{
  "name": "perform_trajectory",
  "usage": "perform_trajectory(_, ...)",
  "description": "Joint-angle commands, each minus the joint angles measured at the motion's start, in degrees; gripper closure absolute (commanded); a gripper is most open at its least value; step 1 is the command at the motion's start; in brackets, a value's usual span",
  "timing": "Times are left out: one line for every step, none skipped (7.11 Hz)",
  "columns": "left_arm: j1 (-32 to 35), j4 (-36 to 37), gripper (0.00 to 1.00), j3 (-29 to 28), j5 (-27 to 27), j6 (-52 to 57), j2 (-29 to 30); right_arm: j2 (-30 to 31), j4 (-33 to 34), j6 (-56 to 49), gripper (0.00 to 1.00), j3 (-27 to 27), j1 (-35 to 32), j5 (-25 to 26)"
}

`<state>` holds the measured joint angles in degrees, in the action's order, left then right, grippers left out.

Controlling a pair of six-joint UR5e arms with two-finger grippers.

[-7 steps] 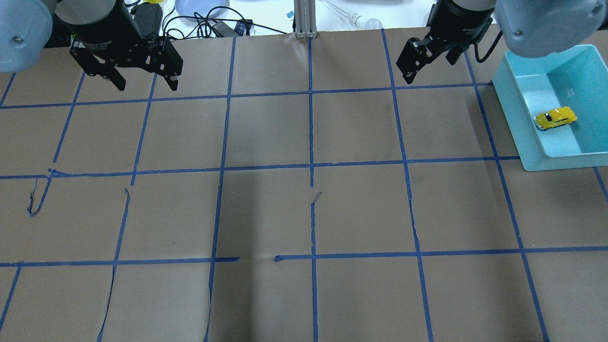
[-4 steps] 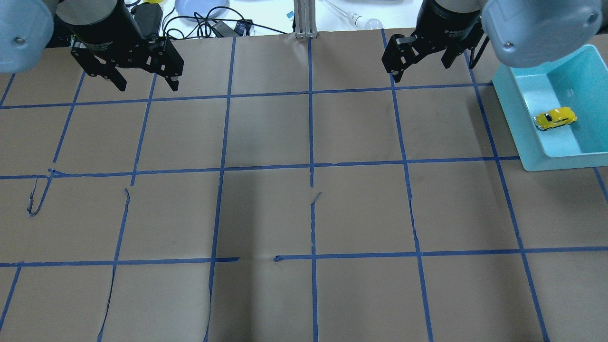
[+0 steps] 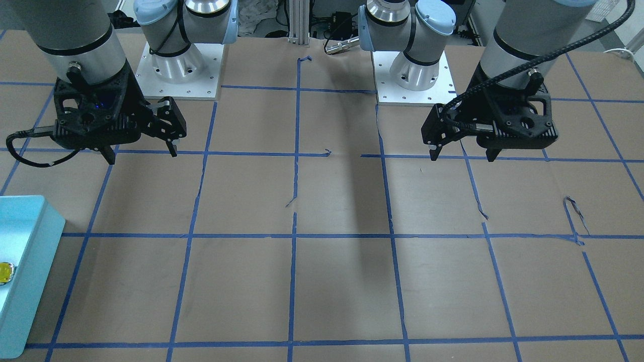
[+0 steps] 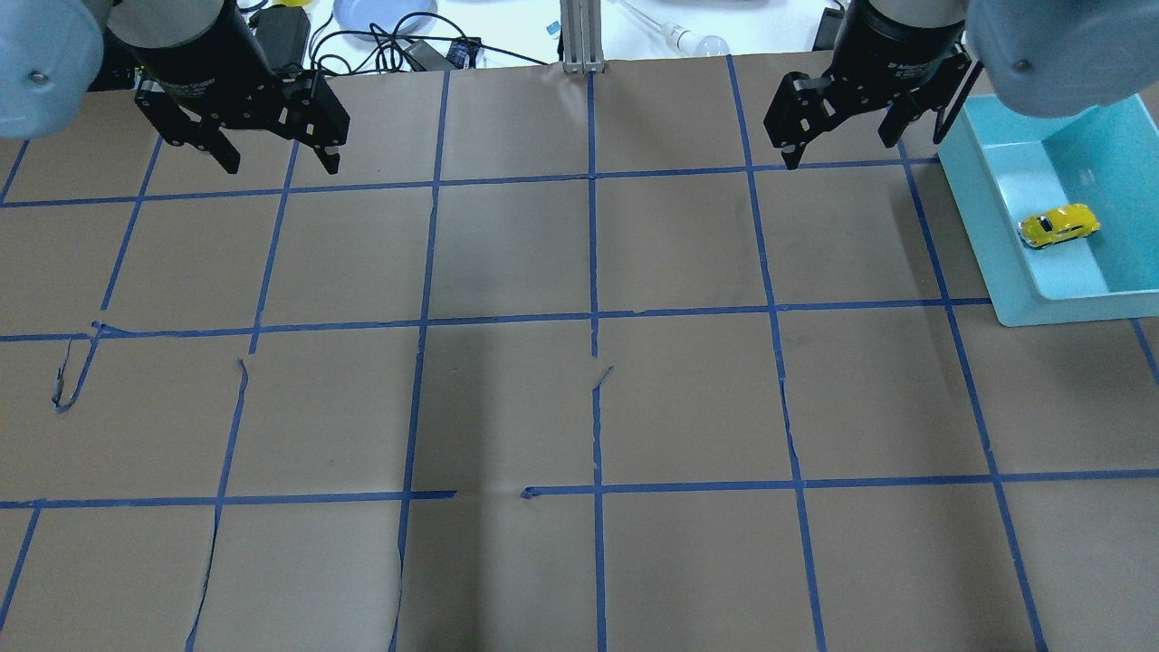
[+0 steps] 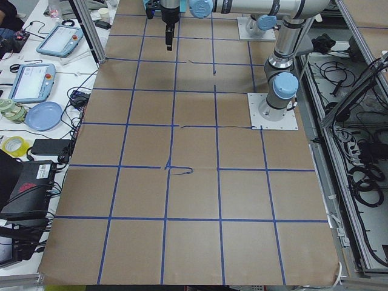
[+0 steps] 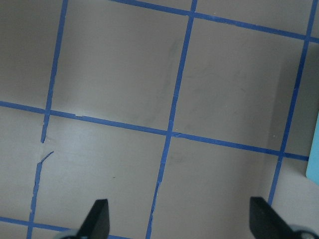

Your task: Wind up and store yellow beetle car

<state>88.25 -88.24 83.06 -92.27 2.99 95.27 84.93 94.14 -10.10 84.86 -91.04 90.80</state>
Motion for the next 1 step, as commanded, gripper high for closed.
perform_trajectory(0.0, 0.1, 0.0, 0.0, 0.1, 0.0, 0.0, 0.6, -1.6, -0.3, 0.0, 0.1, 0.2, -0.1)
